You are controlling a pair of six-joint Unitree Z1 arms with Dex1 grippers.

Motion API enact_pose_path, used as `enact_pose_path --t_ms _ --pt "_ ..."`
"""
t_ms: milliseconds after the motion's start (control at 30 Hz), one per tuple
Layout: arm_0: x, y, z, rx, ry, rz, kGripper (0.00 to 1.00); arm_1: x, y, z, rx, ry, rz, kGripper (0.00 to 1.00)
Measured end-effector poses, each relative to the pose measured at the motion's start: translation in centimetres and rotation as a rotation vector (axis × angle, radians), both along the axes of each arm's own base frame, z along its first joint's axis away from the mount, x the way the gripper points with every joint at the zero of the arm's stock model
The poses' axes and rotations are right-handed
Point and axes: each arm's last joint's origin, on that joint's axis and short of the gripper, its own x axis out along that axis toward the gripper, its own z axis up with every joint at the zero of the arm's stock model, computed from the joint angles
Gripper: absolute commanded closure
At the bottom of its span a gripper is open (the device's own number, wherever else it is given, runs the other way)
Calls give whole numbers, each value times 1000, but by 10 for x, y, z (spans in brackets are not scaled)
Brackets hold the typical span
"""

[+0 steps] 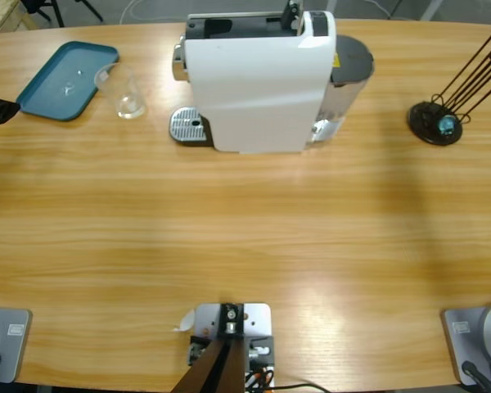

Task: Pour coffee

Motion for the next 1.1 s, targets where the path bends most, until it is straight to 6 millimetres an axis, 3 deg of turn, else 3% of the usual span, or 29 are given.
enact_pose_path --t_ms 200,267,367,833,867,900,933,967,1033,1100 --pt "1 0 0 2 3 0 220 2 0 -1 -2 4 -3 469" --pt "1 0 -1 2 3 0 220 4 0 3 -1 -7 -6 615" --pt "1 0 -1 2 3 0 220 6 0 8 0 -29 -14 973" --pt "1 0 -1 2 3 0 220 10 0 7 -6 -26 -23 1000" --pt "1 0 -1 2 3 0 220 11 0 7 -6 -26 -23 939" --pt "1 0 -1 2 3 0 220 11 0 7 -7 -25 -23 626" --pt "1 0 -1 2 3 0 220 11 0 7 -7 -24 -23 424" --pt "1 0 -1 2 3 0 220 11 0 7 -7 -23 -23 325" --pt "1 0 -1 2 3 0 220 11 0 7 -7 -23 -23 234" --pt "1 0 -1 2 3 0 220 10 0 5 -8 -19 -23 225"
